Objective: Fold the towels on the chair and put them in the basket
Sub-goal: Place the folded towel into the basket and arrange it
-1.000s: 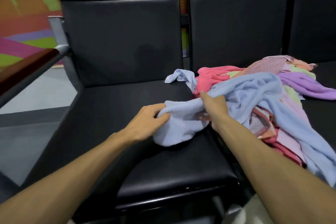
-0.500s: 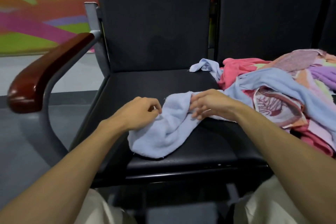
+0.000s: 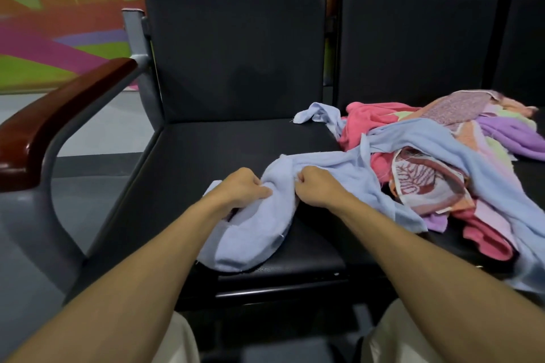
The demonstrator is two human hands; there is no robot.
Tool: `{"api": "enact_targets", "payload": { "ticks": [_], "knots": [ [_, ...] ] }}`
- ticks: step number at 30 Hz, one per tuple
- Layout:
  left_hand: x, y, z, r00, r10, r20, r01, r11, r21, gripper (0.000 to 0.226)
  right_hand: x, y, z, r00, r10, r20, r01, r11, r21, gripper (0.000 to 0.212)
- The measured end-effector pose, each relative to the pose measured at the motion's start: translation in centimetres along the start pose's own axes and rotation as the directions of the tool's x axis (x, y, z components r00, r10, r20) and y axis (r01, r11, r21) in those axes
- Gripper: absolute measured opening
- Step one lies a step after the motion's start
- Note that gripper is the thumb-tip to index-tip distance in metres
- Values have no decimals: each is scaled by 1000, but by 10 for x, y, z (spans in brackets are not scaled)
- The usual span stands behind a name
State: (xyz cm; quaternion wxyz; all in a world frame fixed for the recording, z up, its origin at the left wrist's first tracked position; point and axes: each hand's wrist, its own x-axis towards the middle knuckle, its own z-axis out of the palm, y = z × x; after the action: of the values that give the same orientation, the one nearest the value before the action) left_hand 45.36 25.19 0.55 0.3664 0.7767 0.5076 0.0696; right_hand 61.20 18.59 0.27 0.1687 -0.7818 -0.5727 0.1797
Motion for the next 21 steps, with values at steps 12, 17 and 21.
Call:
{"api": "enact_targets", "payload": {
  "ticks": [12,17,21],
  "knots": [
    [-38,-12,-44,996,-85,27,83,777,-624,21,-1,-28,0,991,110,70,-107,379,919,25],
    [-38,-21,-54,951,-261,-169,-22,487,-873,8,3,2,-14,959,281,-29,-136,549,825,29],
    [-32,-25,-59,952,-215,-219,-111,424,-899,18,0,24,-22,950,182,-255,-129,969,211,27]
  ]
}}
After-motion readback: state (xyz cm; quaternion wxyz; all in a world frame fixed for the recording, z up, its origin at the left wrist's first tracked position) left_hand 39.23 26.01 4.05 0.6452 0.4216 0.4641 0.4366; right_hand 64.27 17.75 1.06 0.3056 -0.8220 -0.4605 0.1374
